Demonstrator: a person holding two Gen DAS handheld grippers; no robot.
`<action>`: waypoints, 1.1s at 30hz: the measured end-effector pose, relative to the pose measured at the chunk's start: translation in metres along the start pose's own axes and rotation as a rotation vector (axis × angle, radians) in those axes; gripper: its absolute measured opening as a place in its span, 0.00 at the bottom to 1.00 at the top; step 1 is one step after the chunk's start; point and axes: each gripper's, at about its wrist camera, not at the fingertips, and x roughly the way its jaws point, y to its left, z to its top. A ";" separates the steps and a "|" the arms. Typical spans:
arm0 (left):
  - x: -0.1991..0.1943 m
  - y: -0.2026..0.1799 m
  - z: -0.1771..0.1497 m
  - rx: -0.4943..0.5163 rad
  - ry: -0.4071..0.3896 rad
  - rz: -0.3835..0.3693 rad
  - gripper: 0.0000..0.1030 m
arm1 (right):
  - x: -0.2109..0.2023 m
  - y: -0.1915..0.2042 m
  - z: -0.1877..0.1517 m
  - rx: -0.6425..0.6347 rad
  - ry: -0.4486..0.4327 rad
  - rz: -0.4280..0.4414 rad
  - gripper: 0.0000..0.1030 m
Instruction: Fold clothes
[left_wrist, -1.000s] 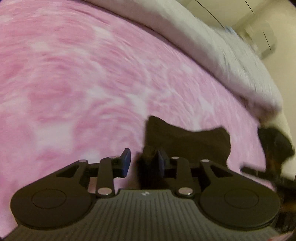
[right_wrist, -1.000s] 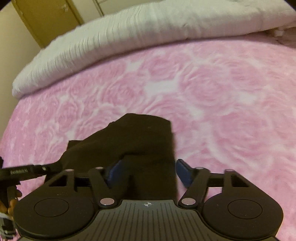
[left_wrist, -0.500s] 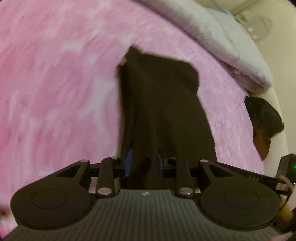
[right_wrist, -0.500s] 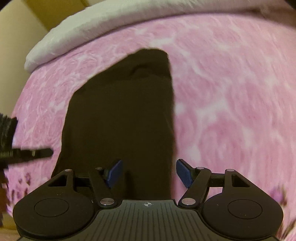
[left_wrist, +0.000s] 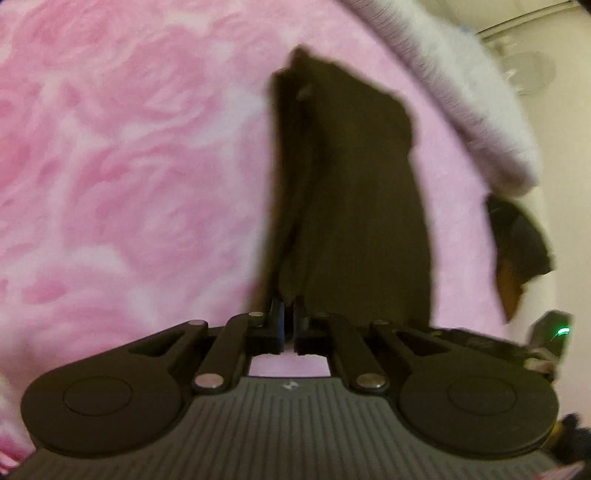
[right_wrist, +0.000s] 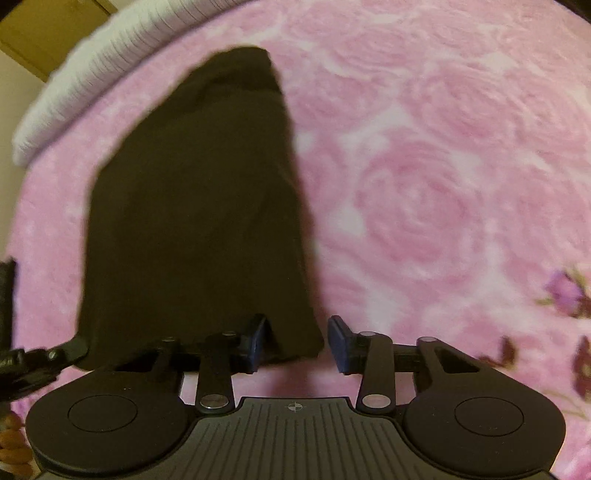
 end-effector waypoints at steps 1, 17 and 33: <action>0.003 0.003 0.000 0.005 0.004 0.014 0.02 | 0.003 -0.003 -0.002 -0.002 0.007 -0.005 0.38; 0.008 -0.088 0.009 0.353 0.021 0.162 0.23 | -0.019 0.042 -0.009 -0.173 -0.116 -0.091 0.39; -0.079 -0.173 -0.020 0.378 -0.012 0.461 0.28 | -0.120 0.087 -0.032 -0.104 -0.095 -0.120 0.62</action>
